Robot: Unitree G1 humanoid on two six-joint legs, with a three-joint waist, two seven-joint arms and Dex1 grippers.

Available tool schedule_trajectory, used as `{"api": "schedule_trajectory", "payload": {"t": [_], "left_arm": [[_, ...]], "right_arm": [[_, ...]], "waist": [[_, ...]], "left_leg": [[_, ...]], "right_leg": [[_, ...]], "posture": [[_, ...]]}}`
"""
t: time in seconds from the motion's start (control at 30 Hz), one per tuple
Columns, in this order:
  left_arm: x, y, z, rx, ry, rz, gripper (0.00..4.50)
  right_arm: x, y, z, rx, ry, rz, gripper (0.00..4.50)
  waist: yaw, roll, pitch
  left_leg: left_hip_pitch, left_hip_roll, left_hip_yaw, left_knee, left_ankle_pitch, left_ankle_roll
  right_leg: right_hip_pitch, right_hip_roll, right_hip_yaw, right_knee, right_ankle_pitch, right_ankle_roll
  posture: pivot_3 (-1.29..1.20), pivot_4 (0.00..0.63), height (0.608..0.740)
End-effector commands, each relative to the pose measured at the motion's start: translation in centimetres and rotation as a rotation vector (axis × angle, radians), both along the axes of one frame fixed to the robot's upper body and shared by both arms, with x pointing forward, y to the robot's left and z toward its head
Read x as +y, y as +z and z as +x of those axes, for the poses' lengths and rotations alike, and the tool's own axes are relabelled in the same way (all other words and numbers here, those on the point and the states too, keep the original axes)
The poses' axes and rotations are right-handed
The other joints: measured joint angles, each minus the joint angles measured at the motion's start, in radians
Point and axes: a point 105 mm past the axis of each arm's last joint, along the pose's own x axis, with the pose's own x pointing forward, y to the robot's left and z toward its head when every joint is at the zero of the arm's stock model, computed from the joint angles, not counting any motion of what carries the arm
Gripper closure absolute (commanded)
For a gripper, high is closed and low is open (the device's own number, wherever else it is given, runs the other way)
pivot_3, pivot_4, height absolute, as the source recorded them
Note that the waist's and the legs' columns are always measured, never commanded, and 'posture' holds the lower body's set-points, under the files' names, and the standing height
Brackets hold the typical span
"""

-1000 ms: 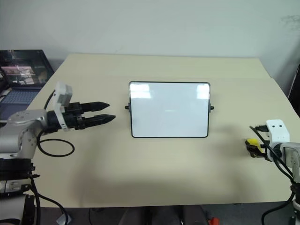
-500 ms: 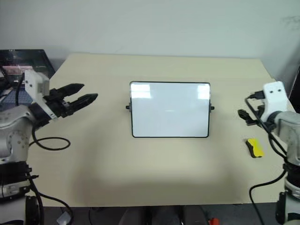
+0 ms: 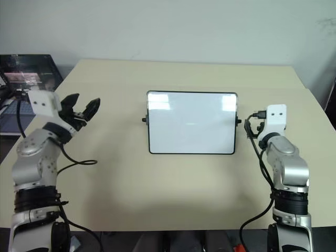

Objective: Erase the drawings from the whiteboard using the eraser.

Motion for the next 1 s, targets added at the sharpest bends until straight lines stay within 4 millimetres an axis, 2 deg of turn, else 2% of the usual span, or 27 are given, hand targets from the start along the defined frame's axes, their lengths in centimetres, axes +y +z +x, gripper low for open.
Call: {"api": "schedule_trajectory", "payload": {"t": [0.03, 0.27, 0.57, 0.7, 0.83, 1.0], "left_arm": [[0.0, 1.3, 0.0, -0.103, 0.053, 0.001, 0.87], [-1.2, 0.1, 0.3, -0.153, 0.128, -0.023, 0.87], [-2.3, -1.3, 0.5, -0.163, 0.211, -0.046, 0.87], [-2.4, -1.9, 0.7, -0.152, 0.238, -0.054, 0.87], [-3.6, -2.9, 1.1, -0.137, 0.226, -0.034, 0.87], [-3.6, -4.1, 1.6, -0.123, 0.3, -0.048, 0.87]], "right_arm": [[0.1, 0.8, 0.1, -0.075, -0.018, -0.002, 0.03], [0.6, -0.9, 0.3, -0.114, -0.042, 0.024, 0.03], [0.6, -1.8, 0.6, -0.173, -0.095, 0.069, 0.03], [0.9, -2.1, 0.7, -0.187, -0.087, 0.067, 0.03], [0.3, -2.1, 0.8, -0.214, -0.123, 0.053, 0.03], [0.9, -1.8, 0.7, -0.29, -0.092, 0.06, 0.03]], "waist": [[0.0, 0.0, 0.0], [0.0, 0.0, 0.0], [-0.001, 0.0, 0.0], [-0.001, 0.0, 0.0], [-0.001, 0.0, 0.0], [-0.002, 0.0, 0.0]], "left_leg": [[0.0, 0.0, 0.0, 0.0, 0.0, 0.0], [0.0, 0.0, 0.0, 0.0, 0.0, 0.0], [0.001, 0.0, 0.001, 0.0, 0.0, 0.0], [0.001, 0.0, 0.001, 0.0, 0.0, 0.0], [0.001, 0.0, 0.001, 0.0, 0.0, 0.0], [0.001, -0.001, 0.001, 0.0, 0.0, 0.0]], "right_leg": [[0.0, 0.0, 0.0, 0.0, 0.0, 0.0], [0.0, 0.0, 0.0, 0.0, 0.0, 0.0], [0.0, 0.0, 0.0, 0.0, 0.001, 0.001], [0.001, 0.0, 0.001, 0.0, 0.001, 0.001], [0.001, 0.0, 0.0, 0.0, 0.001, 0.001], [0.001, 0.001, 0.0, 0.0, 0.001, 0.002]], "posture": [[0.0, 0.15, 0.74], [0.0, 0.15, 0.74], [0.0, 0.15, 0.74], [0.0, 0.15, 0.74], [0.0, 0.15, 0.74], [0.0, 0.15, 0.74]]}}
